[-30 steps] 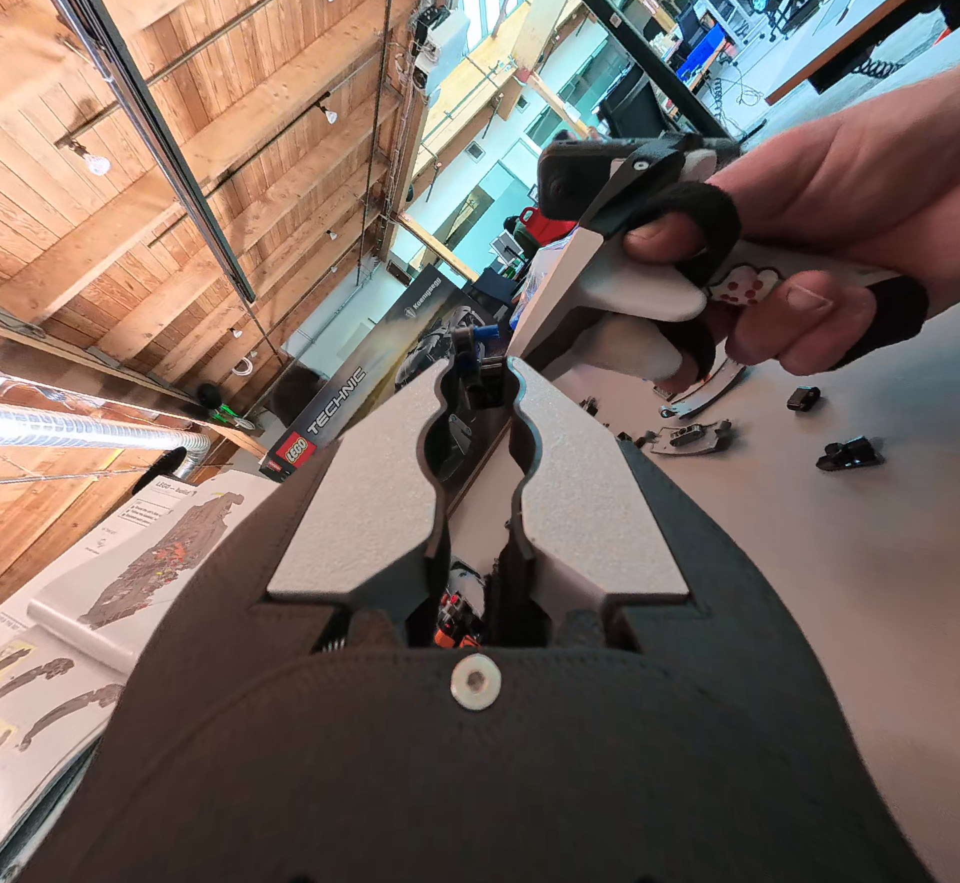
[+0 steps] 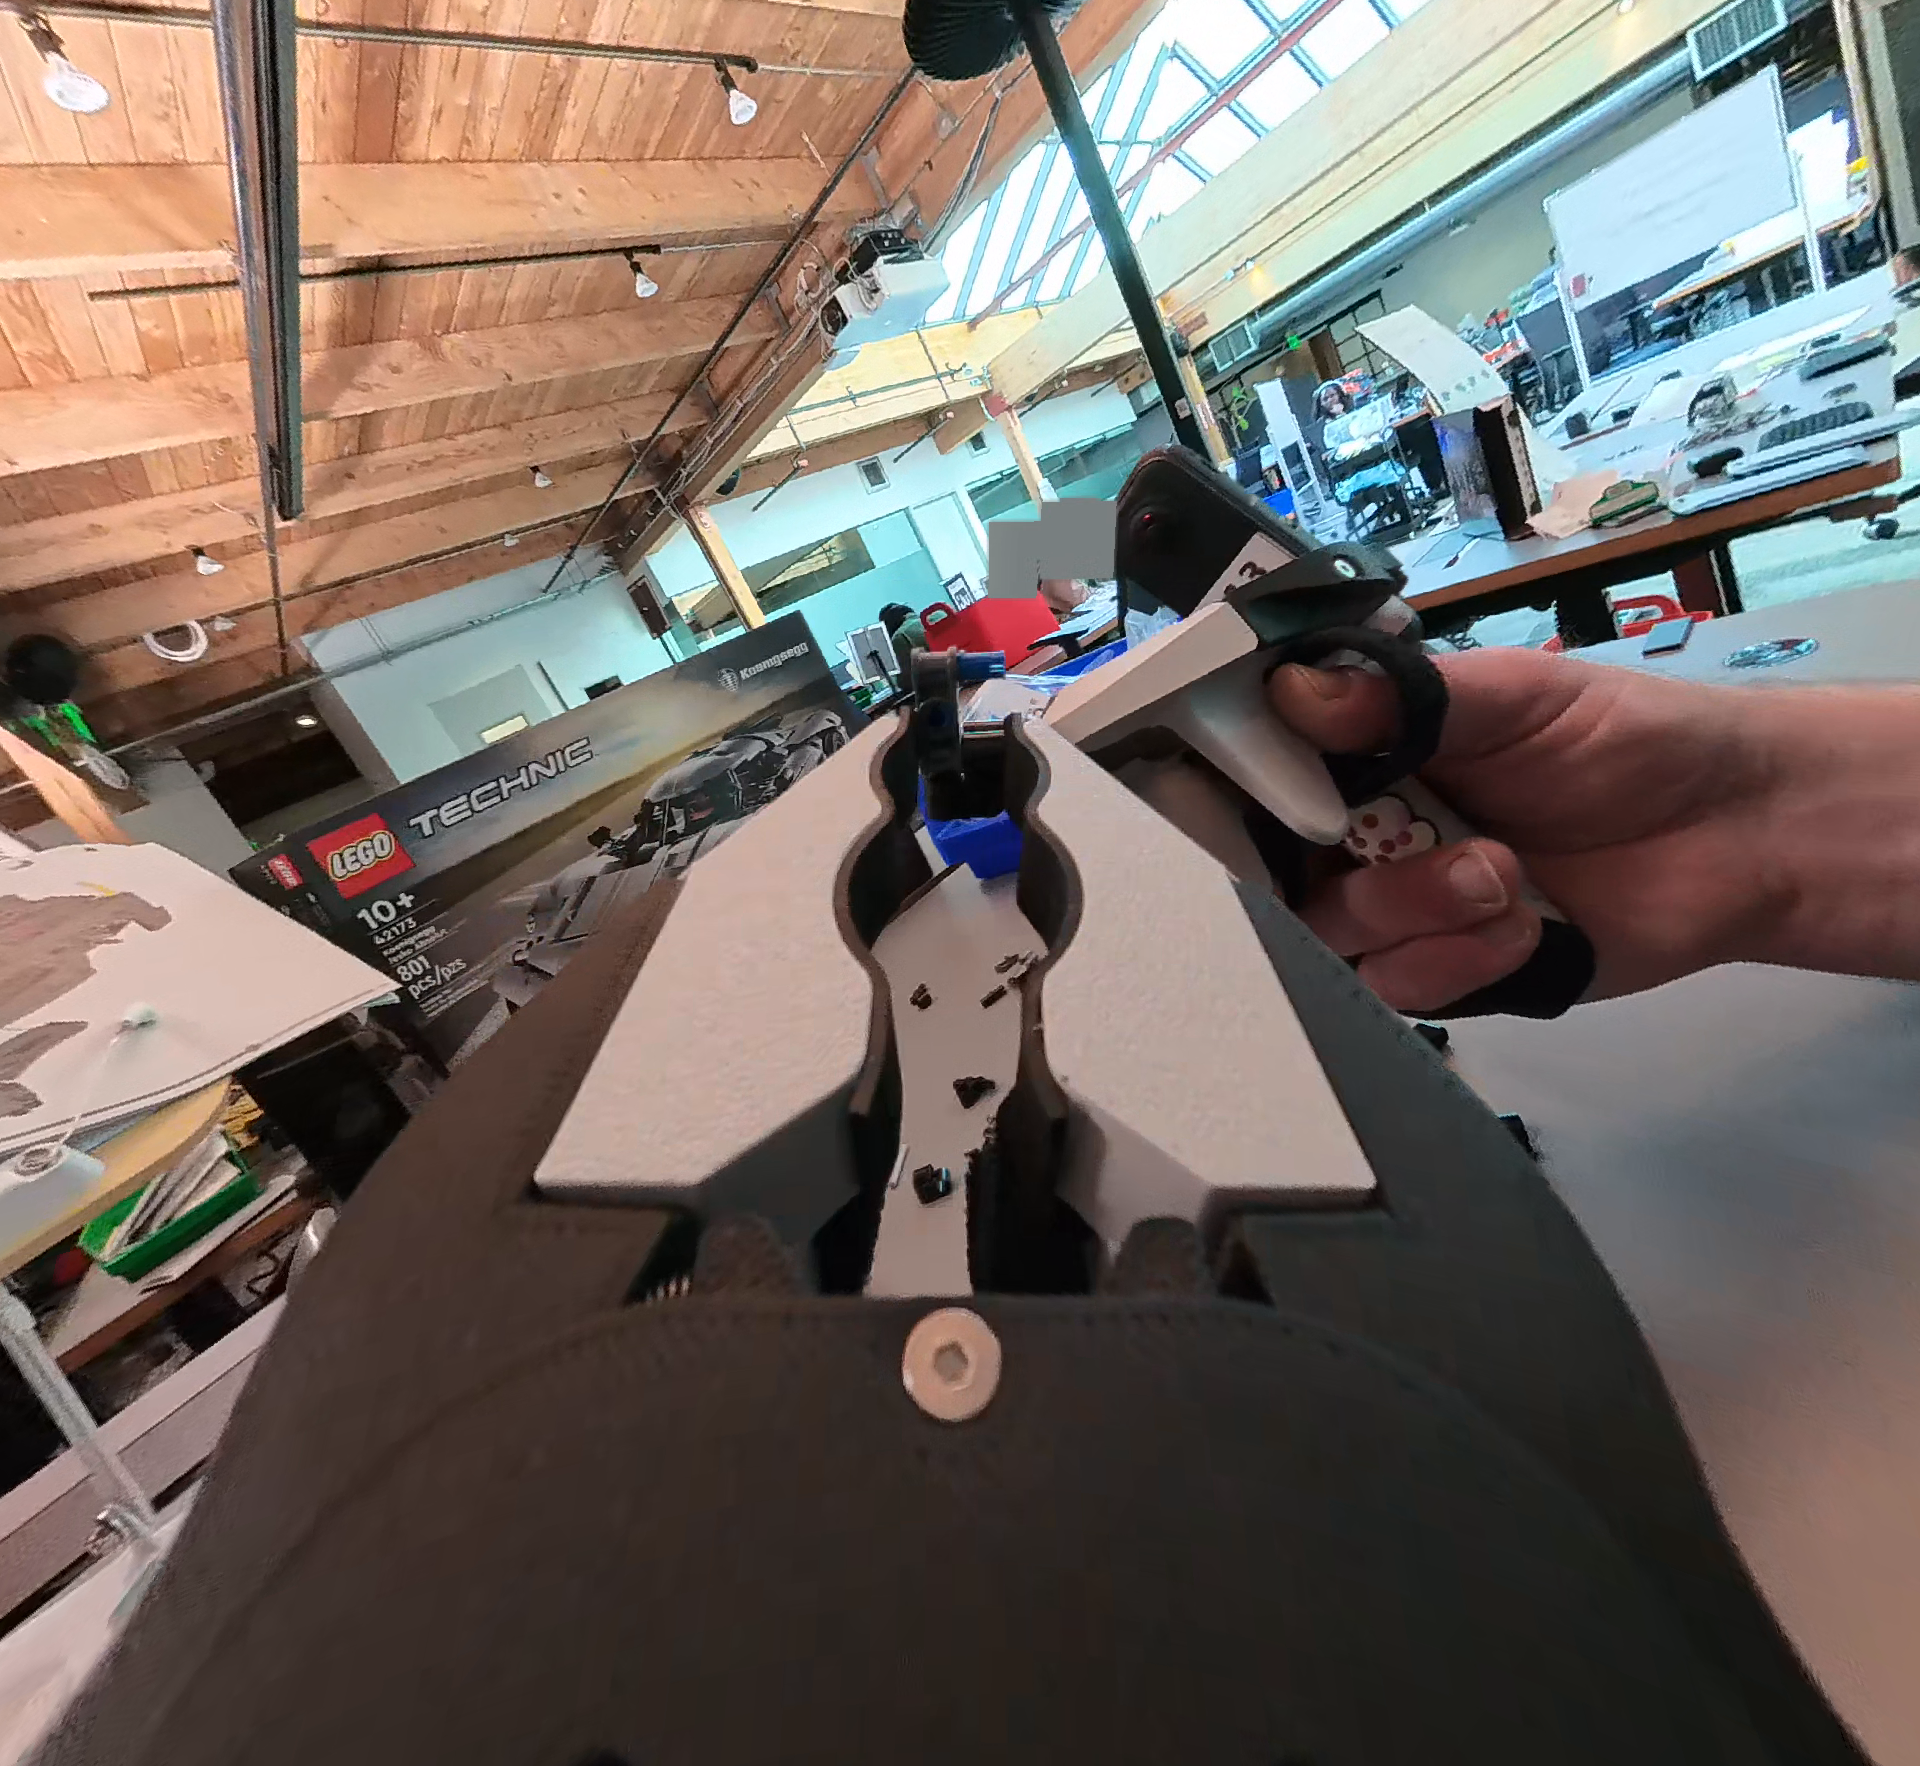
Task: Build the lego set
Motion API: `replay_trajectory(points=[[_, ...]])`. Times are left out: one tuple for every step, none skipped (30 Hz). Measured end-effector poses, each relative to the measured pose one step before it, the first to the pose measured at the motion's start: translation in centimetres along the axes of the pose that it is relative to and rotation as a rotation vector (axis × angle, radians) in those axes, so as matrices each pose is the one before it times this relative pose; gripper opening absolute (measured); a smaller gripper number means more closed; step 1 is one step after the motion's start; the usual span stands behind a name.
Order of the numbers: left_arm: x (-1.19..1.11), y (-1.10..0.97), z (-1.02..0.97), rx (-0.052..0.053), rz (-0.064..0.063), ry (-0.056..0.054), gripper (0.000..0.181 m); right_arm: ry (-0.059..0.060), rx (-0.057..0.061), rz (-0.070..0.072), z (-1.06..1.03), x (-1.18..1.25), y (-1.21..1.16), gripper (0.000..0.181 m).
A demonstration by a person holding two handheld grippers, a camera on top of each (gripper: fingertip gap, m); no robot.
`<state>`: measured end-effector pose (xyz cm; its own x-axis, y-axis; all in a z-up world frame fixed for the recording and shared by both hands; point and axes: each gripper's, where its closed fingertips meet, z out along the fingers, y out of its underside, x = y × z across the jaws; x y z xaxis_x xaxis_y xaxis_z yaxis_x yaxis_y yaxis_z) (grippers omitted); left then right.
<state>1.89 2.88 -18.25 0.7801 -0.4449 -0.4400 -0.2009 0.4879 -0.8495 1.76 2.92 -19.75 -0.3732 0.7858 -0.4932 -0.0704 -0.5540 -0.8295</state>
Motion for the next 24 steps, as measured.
replay_trajectory(points=[[-0.018, -0.048, -0.021, 0.004, -0.0098, 0.0039, 0.013, 0.0016, 0.0019, -0.0066, 0.031, -0.005, -0.014, 0.006], [0.005, -0.047, -0.016, 0.0043, -0.0097, 0.0046, 0.013, -0.0028, 0.0008, -0.0018, 0.028, -0.057, -0.011, 0.006], [-0.017, 0.036, -0.003, -0.0007, -0.0065, 0.0026, 0.013, 0.0003, 0.0011, -0.0037, 0.007, 0.003, 0.0, 0.006], [-0.032, 0.018, -0.015, 0.0018, -0.0049, 0.0013, 0.013, 0.004, 0.0012, -0.0056, 0.011, 0.03, -0.003, 0.006], [-0.007, -0.066, -0.029, 0.0063, -0.015, 0.006, 0.014, 0.0029, 0.0003, -0.0061, 0.026, -0.033, -0.002, 0.005], [-0.025, -0.042, -0.028, 0.0055, -0.0182, 0.007, 0.013, 0.0043, 0.0003, -0.0111, 0.025, -0.056, -0.008, 0.005], [-0.054, -0.03, -0.023, 0.0045, -0.0096, 0.0035, 0.014, 0.0074, -0.0002, -0.0127, 0.036, -0.035, -0.026, 0.005], [-0.023, -0.047, -0.031, 0.0057, -0.0152, 0.0057, 0.014, 0.0059, -0.0014, -0.0093, 0.047, -0.025, -0.011, 0.005], [-0.039, -0.045, -0.019, 0.0064, -0.0174, 0.0057, 0.014, 0.002, -0.0008, -0.0057, 0.035, -0.03, -0.03, 0.006], [-0.059, 0.02, 0.006, 0.0017, -0.0132, 0.0033, 0.014, 0.0023, 0.0009, -0.0048, 0.02, 0.003, -0.023, 0.006], [-0.04, 0.035, -0.004, -0.0006, -0.0072, 0.0026, 0.014, 0.0029, 0.001, -0.0038, 0.026, 0.042, -0.007, 0.005], [-0.008, 0.02, -0.005, -0.0006, 0.0034, -0.0009, 0.014, 0.0003, 0.0007, 0.0016, 0.011, 0.034, -0.005, 0.005], [0.013, -0.007, 0.025, 0.0, -0.0051, 0.0018, 0.014, 0.0004, 0.0018, -0.0005, 0.0, 0.006, -0.003, 0.006], [0.029, -0.037, -0.013, 0.004, -0.019, 0.0096, 0.014, 0.0012, 0.0011, -0.0077, -0.021, -0.029, -0.007, 0.006], [-0.011, 0.03, -0.019, 0.003, -0.0105, 0.0062, 0.014, 0.0013, -0.0009, -0.0054, -0.012, -0.017, 0.014, 0.005], [-0.033, 0.045, 0.006, -0.0007, 0.0033, -0.0012, 0.014, 0.0036, -0.0001, -0.0042, 0.007, 0.03, -0.006, 0.005], [0.021, -0.03, 0.03, 0.0011, -0.0112, 0.0048, 0.014, 0.0017, 0.002, -0.0071, -0.009, 0.014, -0.017, 0.006], [-0.006, -0.001, 0.021, 0.0023, -0.0161, 0.0067, 0.014, -0.0027, 0.0016, -0.0014, -0.008, -0.001, -0.029, 0.005], [-0.051, 0.047, 0.001, 0.0019, -0.0072, 0.0022, 0.014, -0.0007, 0.0009, 0.0018, -0.008, 0.019, -0.015, 0.005], [-0.033, 0.018, 0.013, 0.0009, -0.0143, 0.0041, 0.014, 0.0031, 0.0028, -0.0066, -0.004, 0.03, -0.028, 0.005], [0.034, -0.084, -0.004, 0.0065, -0.0151, 0.008, 0.014, -0.0004, 0.0035, -0.0084, 0.002, -0.039, -0.035, 0.005], [0.029, -0.088, -0.003, 0.0082, -0.013, 0.0071, 0.014, -0.0048, 0.0032, -0.004, 0.015, -0.084, -0.037, 0.005], [-0.02, -0.013, 0.005, 0.0036, -0.0113, 0.0042, 0.014, -0.002, 0.0026, -0.0042, 0.011, -0.043, -0.029, 0.006], [0.017, -0.057, -0.014, 0.007, -0.0172, 0.0091, 0.014, -0.0021, 0.0018, -0.0035, 0.027, -0.018, -0.014, 0.005]])
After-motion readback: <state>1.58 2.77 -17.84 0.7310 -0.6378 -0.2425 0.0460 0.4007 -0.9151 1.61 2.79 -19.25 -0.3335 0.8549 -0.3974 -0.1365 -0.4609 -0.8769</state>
